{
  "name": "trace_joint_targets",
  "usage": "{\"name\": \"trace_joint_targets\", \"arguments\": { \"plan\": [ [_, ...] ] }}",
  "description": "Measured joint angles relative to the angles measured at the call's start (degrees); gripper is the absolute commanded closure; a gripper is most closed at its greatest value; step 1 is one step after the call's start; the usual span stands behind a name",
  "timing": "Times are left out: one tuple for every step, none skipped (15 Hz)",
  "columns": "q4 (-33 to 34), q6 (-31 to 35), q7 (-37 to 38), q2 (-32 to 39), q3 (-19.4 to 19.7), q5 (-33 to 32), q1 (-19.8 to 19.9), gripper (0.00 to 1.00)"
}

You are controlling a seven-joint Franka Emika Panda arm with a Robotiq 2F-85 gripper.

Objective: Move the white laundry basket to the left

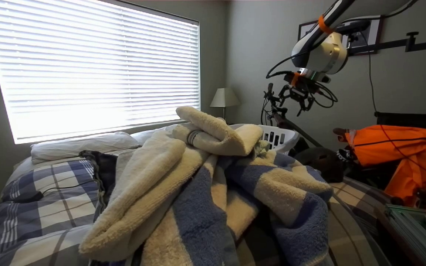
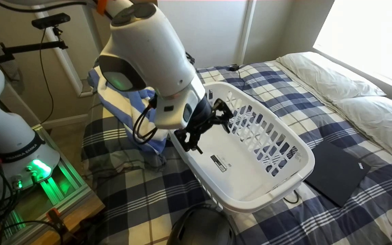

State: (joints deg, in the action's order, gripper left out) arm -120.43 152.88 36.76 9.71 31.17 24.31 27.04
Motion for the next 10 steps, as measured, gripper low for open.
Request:
{"name": "trace_joint_targets", "arguments": {
  "plan": [
    [1.0, -1.78, 1.2, 1.48, 0.49, 0.0, 0.82, 0.0],
    [2.17, -3.84, 2.28, 2.96, 0.93, 0.0, 1.64, 0.0],
    [3.49, -6.31, 3.04, 4.44, 1.3, 0.0, 2.48, 0.0],
    [4.95, -9.22, 3.58, 5.9, 1.56, 0.0, 3.36, 0.0],
    [6.42, -12.31, 3.81, 7.25, 1.72, 0.0, 4.19, 0.0],
    [8.02, -15.47, 3.86, 8.6, 1.79, 0.0, 5.04, 0.0],
    [9.63, -18.21, 3.96, 9.93, 1.79, 0.0, 5.82, 0.0],
    [11.22, -20.47, 3.98, 11.29, 1.78, 0.0, 6.53, 0.0],
    [12.74, -22.32, 3.98, 12.63, 1.75, 0.0, 7.15, 0.0],
    [14.25, -23.74, 3.97, 13.99, 1.59, 0.0, 7.82, 0.0]
  ]
}}
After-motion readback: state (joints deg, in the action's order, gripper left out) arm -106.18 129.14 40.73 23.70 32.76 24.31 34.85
